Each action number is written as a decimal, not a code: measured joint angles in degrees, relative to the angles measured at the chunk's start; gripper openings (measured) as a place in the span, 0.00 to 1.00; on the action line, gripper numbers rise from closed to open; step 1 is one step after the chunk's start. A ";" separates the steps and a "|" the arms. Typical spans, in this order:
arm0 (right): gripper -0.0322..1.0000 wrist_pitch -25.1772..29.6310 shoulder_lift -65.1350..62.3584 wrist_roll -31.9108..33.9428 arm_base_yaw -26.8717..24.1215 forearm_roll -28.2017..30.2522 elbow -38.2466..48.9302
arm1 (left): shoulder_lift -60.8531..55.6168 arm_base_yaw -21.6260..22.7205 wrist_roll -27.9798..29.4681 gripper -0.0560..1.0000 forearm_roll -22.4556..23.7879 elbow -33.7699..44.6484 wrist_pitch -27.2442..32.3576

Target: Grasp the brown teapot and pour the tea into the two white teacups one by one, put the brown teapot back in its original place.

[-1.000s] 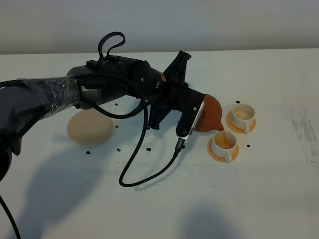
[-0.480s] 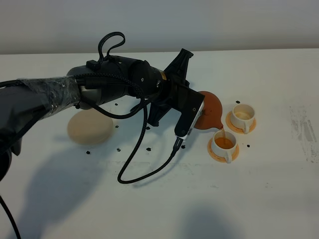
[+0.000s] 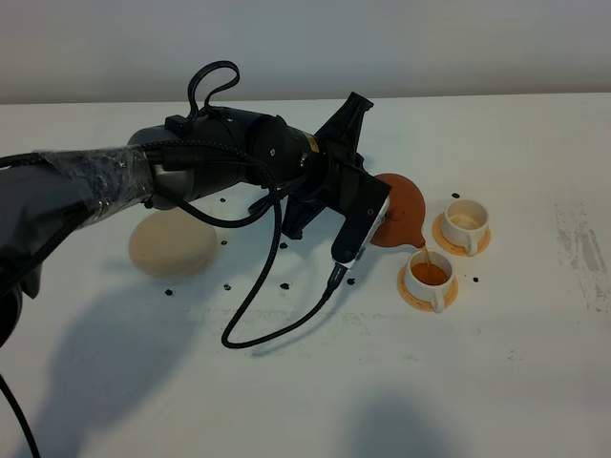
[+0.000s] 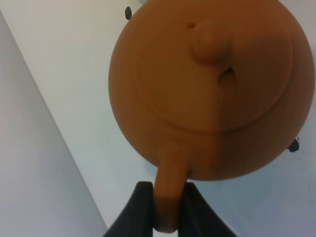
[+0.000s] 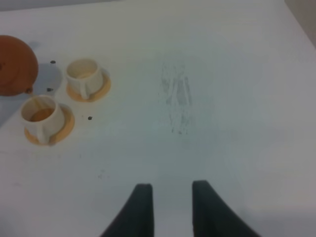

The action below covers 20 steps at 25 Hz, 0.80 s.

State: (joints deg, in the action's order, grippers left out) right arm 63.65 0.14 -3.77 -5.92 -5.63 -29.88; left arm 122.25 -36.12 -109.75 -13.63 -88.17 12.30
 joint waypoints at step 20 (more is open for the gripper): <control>0.24 0.00 0.00 0.00 0.00 0.00 0.00 | -0.16 -0.44 -2.49 0.14 -0.20 0.00 -1.46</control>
State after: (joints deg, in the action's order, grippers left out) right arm 63.65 0.14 -3.77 -5.92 -5.63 -29.88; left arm 122.09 -36.56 -112.24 -13.83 -88.17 10.85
